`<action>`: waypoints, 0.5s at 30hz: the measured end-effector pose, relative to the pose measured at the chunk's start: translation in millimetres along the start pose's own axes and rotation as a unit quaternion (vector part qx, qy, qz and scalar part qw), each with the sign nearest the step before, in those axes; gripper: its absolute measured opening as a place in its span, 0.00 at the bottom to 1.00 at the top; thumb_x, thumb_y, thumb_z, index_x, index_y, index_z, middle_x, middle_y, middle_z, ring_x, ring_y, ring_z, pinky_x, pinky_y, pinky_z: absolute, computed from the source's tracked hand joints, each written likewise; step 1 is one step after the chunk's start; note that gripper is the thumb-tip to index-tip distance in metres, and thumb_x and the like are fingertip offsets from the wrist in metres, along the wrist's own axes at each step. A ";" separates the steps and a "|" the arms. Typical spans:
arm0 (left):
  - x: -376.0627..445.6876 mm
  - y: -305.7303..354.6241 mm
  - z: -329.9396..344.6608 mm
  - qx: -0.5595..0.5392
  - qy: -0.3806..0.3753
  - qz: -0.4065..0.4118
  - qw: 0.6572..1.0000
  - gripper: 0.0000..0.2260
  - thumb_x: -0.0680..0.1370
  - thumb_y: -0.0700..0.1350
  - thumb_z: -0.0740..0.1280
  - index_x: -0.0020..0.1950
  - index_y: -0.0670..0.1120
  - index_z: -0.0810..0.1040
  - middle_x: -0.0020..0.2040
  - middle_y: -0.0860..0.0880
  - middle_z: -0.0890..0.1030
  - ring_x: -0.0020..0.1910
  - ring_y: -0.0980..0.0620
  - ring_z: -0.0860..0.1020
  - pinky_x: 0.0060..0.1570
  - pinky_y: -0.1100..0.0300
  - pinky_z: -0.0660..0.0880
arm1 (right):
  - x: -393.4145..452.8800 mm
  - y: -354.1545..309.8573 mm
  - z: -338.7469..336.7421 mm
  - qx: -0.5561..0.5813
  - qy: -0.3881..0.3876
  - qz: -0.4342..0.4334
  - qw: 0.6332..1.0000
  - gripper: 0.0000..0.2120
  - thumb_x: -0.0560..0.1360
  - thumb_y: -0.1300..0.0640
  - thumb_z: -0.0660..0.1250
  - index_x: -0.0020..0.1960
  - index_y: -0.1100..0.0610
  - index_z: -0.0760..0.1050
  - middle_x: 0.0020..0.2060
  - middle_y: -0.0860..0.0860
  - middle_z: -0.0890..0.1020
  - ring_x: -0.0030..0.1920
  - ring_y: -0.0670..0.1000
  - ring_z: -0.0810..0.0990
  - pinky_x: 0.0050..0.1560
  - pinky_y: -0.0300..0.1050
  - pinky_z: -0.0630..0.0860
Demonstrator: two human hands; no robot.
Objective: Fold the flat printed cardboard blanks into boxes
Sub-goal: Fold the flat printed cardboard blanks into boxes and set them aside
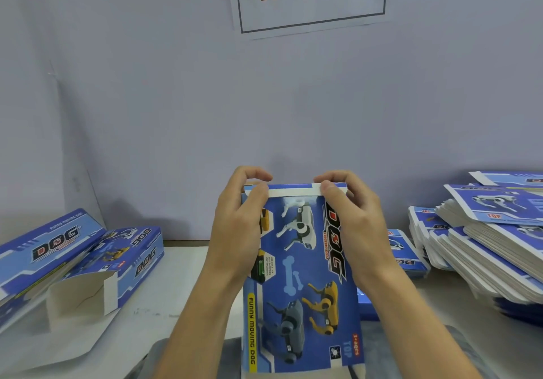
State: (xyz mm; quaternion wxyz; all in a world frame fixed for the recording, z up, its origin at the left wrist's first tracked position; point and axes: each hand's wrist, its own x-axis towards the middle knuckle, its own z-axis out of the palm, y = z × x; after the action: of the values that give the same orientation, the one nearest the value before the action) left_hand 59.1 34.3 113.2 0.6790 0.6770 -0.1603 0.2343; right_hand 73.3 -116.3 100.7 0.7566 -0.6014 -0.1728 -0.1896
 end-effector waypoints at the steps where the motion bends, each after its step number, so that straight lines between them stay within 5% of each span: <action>1: -0.4 0.0 0.8 -0.003 0.002 0.002 1.000 0.07 0.85 0.43 0.58 0.52 0.49 0.75 0.41 0.47 0.83 0.41 0.47 0.86 0.30 0.59 0.79 | 0.0 -0.3 0.3 -0.004 0.004 -0.004 1.000 0.06 0.81 0.55 0.64 0.52 0.58 0.75 0.39 0.55 0.83 0.35 0.51 0.86 0.28 0.40 0.78; 7: -0.7 0.2 2.8 -0.005 0.027 0.016 0.999 0.06 0.85 0.47 0.59 0.52 0.56 0.75 0.42 0.50 0.83 0.44 0.47 0.86 0.29 0.59 0.80 | -1.8 -3.0 2.1 -0.005 0.023 -0.014 1.000 0.08 0.79 0.52 0.67 0.50 0.56 0.78 0.46 0.59 0.84 0.36 0.53 0.86 0.30 0.44 0.81; 11: -0.8 0.3 2.7 0.023 0.031 0.043 0.998 0.11 0.86 0.45 0.58 0.46 0.54 0.75 0.39 0.45 0.83 0.38 0.42 0.85 0.29 0.50 0.79 | -2.5 -4.8 2.7 0.001 0.037 0.001 0.999 0.06 0.79 0.51 0.68 0.48 0.53 0.80 0.47 0.61 0.83 0.35 0.56 0.86 0.32 0.50 0.81; 15: -0.5 -3.1 1.5 -0.005 0.030 0.045 0.999 0.08 0.83 0.45 0.61 0.44 0.48 0.74 0.37 0.47 0.82 0.35 0.49 0.84 0.27 0.59 0.77 | -1.7 -7.2 0.7 0.028 0.029 0.031 0.999 0.07 0.78 0.52 0.69 0.48 0.56 0.80 0.44 0.59 0.85 0.35 0.54 0.86 0.31 0.45 0.80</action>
State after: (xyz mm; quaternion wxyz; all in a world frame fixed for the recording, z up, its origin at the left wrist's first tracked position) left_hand 60.5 32.8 110.3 0.6754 0.6588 -0.1712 0.2837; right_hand 68.2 -116.9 106.1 0.7837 -0.5791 -0.1373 -0.1779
